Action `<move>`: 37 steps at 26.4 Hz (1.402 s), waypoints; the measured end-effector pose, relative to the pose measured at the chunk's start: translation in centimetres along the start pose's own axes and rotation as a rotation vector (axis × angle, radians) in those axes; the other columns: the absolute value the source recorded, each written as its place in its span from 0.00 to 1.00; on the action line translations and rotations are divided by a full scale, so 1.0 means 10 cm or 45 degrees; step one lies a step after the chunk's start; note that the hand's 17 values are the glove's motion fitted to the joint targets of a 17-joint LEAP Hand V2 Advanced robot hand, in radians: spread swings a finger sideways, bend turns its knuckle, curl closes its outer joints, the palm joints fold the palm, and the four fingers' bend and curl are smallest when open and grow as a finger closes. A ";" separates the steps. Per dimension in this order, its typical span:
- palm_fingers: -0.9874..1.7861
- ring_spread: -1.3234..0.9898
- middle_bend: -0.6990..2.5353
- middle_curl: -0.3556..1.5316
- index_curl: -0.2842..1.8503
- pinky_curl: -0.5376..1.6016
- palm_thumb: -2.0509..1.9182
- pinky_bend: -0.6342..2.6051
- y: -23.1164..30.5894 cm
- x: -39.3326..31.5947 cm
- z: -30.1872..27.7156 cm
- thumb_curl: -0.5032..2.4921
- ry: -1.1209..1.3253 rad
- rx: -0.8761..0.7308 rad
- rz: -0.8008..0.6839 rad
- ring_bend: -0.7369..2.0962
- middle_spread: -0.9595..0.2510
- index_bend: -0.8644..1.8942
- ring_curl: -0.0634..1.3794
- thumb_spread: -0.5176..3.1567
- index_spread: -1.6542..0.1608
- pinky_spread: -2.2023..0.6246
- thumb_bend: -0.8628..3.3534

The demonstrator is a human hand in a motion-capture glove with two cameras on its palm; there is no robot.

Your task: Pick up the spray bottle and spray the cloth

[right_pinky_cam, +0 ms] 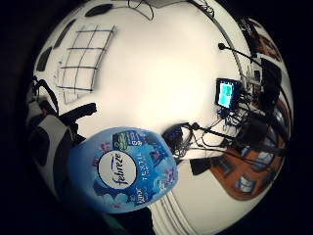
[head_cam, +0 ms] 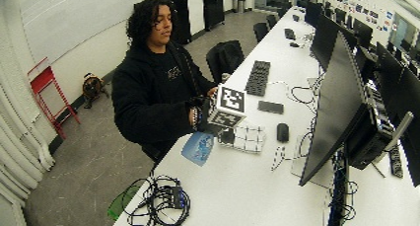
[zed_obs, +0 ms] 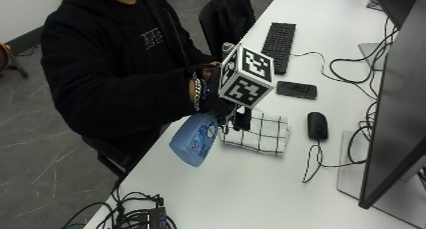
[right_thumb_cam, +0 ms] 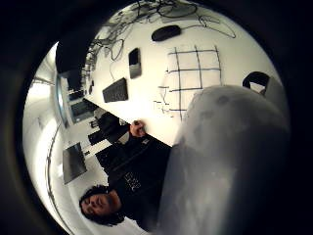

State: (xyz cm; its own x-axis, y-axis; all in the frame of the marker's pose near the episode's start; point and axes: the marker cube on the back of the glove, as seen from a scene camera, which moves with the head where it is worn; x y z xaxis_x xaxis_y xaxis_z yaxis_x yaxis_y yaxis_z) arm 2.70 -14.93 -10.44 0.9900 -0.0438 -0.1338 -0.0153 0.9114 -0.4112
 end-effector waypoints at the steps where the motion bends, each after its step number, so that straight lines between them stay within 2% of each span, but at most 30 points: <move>1: 0.86 0.48 0.42 0.48 0.39 0.45 0.75 0.35 -0.03 -0.04 0.02 0.41 0.029 -0.028 0.011 0.54 0.62 0.41 0.38 0.26 0.76 0.67 0.20; 12: 0.86 0.48 0.42 0.48 0.39 0.44 0.75 0.34 -0.48 -0.37 0.58 0.42 0.329 -0.323 0.072 0.54 0.62 0.41 0.38 0.26 0.76 0.66 0.20; 18: 0.86 0.48 0.42 0.48 0.40 0.44 0.75 0.34 -0.67 -0.47 0.91 0.42 0.417 -0.411 0.092 0.54 0.62 0.41 0.38 0.26 0.76 0.66 0.20; 22: 0.86 0.48 0.43 0.48 0.40 0.44 0.75 0.34 -0.94 -0.51 0.82 0.42 0.422 -0.379 0.138 0.54 0.62 0.41 0.38 0.26 0.76 0.66 0.20; 29: 0.86 0.48 0.42 0.48 0.40 0.44 0.75 0.34 -0.65 -0.54 0.88 0.42 0.447 -0.403 0.068 0.54 0.62 0.40 0.38 0.26 0.76 0.66 0.20; 37: 0.86 0.48 0.42 0.48 0.40 0.44 0.75 0.34 -0.68 -0.84 0.25 0.43 0.265 -0.121 -0.095 0.54 0.62 0.40 0.38 0.25 0.76 0.66 0.20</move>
State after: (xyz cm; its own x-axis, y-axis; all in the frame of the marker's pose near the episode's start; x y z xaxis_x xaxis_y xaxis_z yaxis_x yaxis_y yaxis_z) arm -5.12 -19.77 -4.28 0.9388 -0.2020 -0.2789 0.0341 0.8605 -0.5084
